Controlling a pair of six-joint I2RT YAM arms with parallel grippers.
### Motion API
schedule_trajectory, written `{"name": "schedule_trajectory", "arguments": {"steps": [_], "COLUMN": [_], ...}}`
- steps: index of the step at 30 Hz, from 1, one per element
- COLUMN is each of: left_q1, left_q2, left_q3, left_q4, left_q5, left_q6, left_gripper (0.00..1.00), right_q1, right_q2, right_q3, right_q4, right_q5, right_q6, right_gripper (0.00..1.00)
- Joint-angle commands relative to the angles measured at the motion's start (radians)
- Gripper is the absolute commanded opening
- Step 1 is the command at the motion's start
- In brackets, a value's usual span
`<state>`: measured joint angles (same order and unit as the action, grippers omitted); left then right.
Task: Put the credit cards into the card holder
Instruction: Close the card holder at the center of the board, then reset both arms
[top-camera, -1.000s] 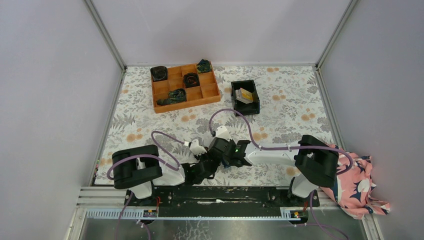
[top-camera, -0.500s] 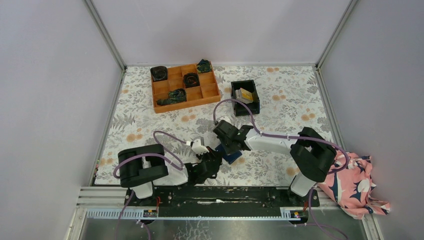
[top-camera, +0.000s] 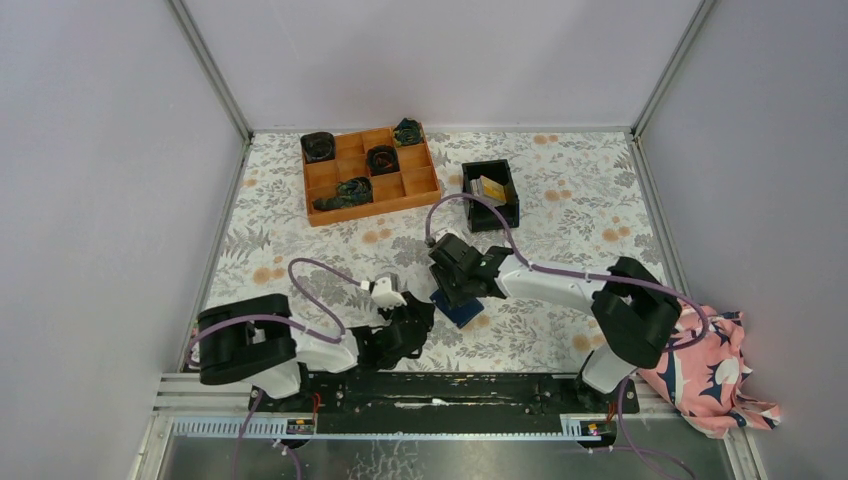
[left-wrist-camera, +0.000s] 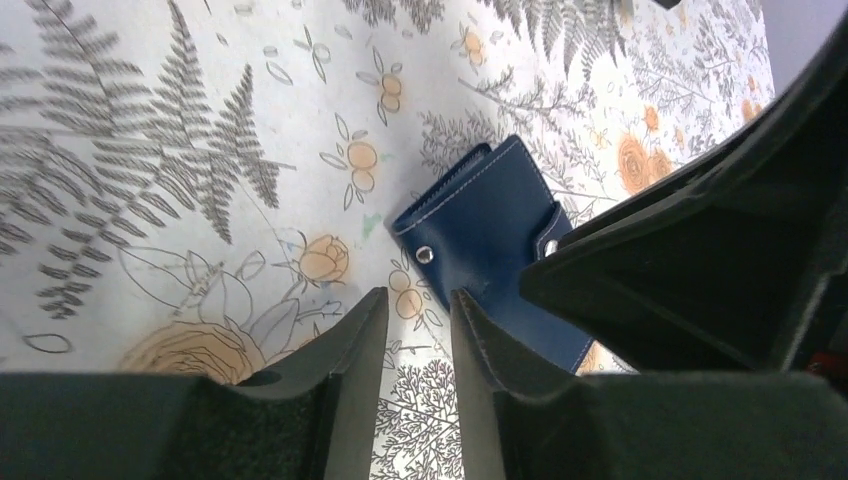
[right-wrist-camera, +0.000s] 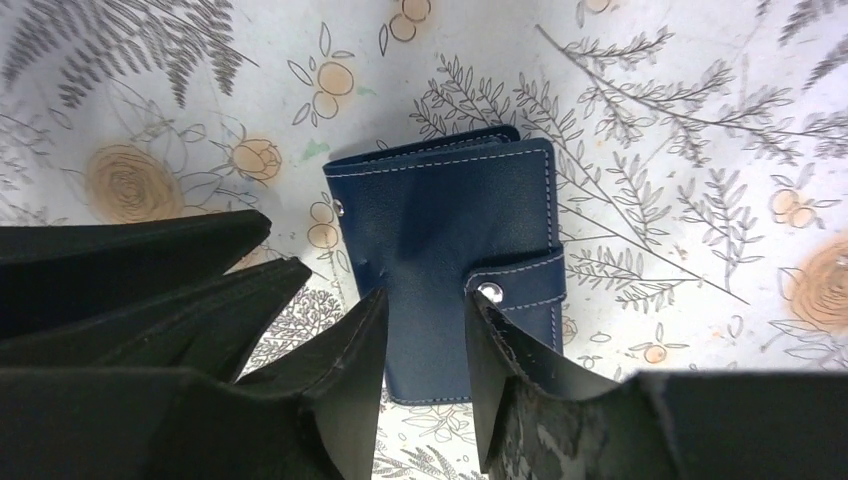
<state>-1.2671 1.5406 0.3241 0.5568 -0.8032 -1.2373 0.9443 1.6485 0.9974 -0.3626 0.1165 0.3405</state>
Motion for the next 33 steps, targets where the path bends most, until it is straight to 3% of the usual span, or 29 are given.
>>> {"name": "schedule_trajectory", "arguments": {"steps": [1,7,13,18,23,25,29,33], "left_q1": [0.0,-0.004,0.017,0.103,0.194,0.24,0.291,0.389], "left_q2": [-0.101,-0.207,-0.302,-0.408,-0.439,-0.422,-0.371,-0.301], "left_q3": [0.017,0.048,0.089,0.071,0.054,0.073,0.074,0.106], "left_q4": [-0.132,-0.207,-0.312,-0.309,-0.28,-0.303,-0.183,-0.13], "left_q5": [-0.103,-0.129,-0.238,-0.284,-0.385,-0.386,-0.356,-0.193], "left_q6": [0.096,0.166,0.293,0.391,0.44,0.45,0.6,0.702], "left_gripper": [0.38,0.41,0.6,0.73,0.98,1.0,1.0,1.0], "right_q1": [0.007,0.007,-0.036,-0.112,-0.214,-0.254,-0.296,-0.297], "right_q2": [-0.118,-0.274,-0.389,-0.47,-0.572,-0.627,-0.728,-0.722], "right_q3": [0.046,-0.039,-0.143,-0.298,-0.42,-0.479,-0.553,-0.564], "right_q4": [0.01,0.119,0.283,0.46,0.56,0.619,0.677,0.649], "right_q5": [0.089,0.302,0.601,0.778,0.849,0.867,0.907,0.984], "right_q6": [-0.005,-0.036,-0.128,-0.187,-0.2,-0.21,-0.207,-0.154], "right_gripper": [0.42,0.44,0.46,0.82,0.91,0.99,0.99,0.99]}}
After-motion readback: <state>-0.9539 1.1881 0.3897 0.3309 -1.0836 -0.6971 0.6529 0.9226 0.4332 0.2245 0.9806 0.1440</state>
